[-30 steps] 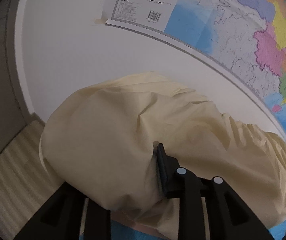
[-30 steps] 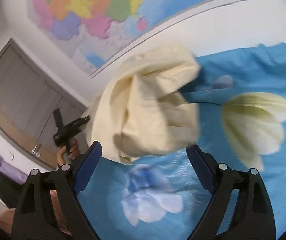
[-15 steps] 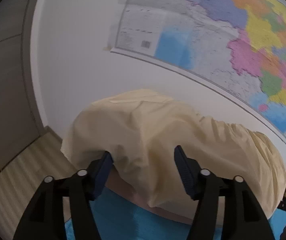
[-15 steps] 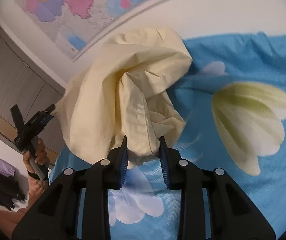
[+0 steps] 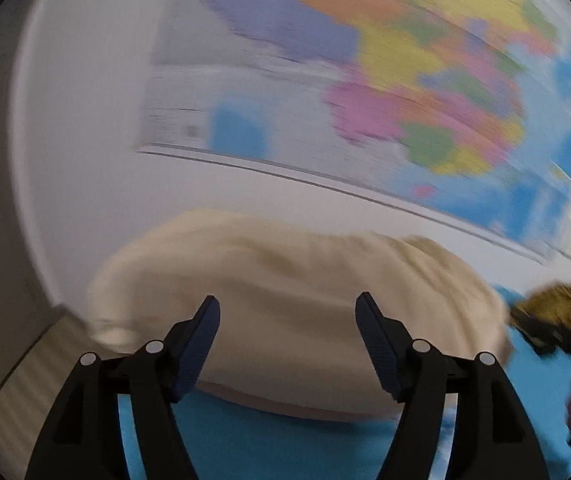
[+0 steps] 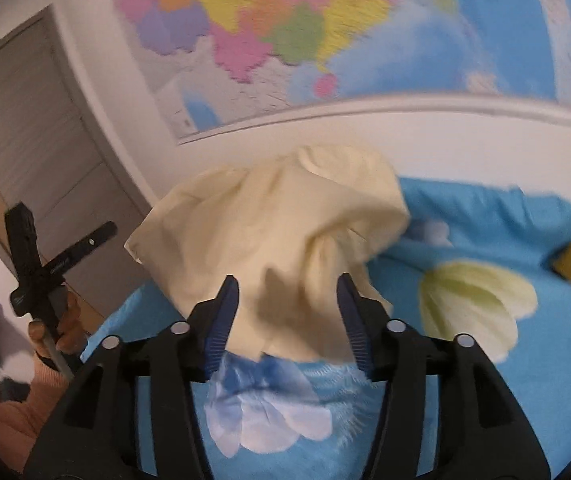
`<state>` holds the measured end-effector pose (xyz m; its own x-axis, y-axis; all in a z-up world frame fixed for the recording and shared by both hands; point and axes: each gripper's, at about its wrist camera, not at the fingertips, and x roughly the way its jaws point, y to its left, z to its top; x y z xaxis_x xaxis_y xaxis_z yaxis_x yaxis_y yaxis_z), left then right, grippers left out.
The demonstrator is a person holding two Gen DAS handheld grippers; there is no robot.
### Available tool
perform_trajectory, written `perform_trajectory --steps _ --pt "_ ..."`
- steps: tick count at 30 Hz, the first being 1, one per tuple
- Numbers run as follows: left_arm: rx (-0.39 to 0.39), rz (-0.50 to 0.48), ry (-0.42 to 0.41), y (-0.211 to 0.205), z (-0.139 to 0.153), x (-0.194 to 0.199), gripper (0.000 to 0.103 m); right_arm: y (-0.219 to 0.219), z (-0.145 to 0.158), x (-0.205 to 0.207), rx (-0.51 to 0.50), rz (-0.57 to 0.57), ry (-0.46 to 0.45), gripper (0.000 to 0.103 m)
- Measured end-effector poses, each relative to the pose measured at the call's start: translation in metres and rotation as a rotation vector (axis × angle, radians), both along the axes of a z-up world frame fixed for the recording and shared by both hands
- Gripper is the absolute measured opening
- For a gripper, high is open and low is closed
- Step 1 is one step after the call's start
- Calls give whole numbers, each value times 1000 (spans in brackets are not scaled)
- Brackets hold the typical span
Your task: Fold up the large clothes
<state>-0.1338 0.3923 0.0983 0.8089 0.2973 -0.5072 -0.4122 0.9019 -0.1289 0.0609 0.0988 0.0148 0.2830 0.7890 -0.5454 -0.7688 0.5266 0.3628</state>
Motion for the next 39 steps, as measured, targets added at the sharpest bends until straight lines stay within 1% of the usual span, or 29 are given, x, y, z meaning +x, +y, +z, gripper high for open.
perform_trajectory --steps 3,5,8,10,11,13,14,17,18,21,23,25,26,28,29,30,31,32,34,36,39 --pt "1 -48 23 -21 -11 17 68 17 -5 -3 -17 33 -5 54" --pt "-6 -54 39 -27 -17 22 68 26 -9 -2 -23 42 3 54" --pt "18 -46 69 -36 -25 28 68 38 -18 3 -44 55 11 54" --pt "15 -51 89 -39 -32 33 68 43 -25 7 -56 58 32 54" --pt "9 -49 101 -39 -37 36 68 44 -28 10 -63 52 41 52" --pt "2 -41 128 -37 -44 38 68 47 -40 19 -82 35 91 52" --pt "-6 -31 146 -34 -48 41 67 47 -46 26 -83 22 131 52" --pt "-14 -18 172 -30 -57 45 67 45 -58 39 -64 13 224 50" --pt "-14 -17 176 -29 -59 45 67 45 -58 39 -62 16 228 50" --pt "0 -10 190 -29 -60 47 67 42 -49 36 -62 27 203 51" --pt "6 -8 196 -29 -60 47 67 36 -38 34 -37 31 178 53" --pt "0 -6 194 -28 -58 47 68 30 -25 31 -8 29 134 54" --pt "-10 -6 193 -28 -58 47 72 27 -17 28 5 25 101 55" --pt "-30 0 201 -27 -57 46 78 28 -10 24 14 17 52 62" --pt "-35 -1 199 -27 -57 45 80 31 -8 23 8 24 32 69" --pt "-40 -5 189 -29 -57 44 82 35 -9 23 -3 24 23 70" --pt "-38 -7 187 -30 -57 44 89 41 -12 24 -23 25 20 70" --pt "-30 -2 194 -31 -58 45 92 49 -18 27 -49 34 30 70" --pt "-25 12 208 -31 -63 47 92 58 -29 32 -81 36 55 70" --pt "-32 22 221 -29 -68 50 92 65 -42 37 -107 33 87 67" --pt "-21 26 227 -30 -71 51 92 69 -48 38 -120 39 99 67"
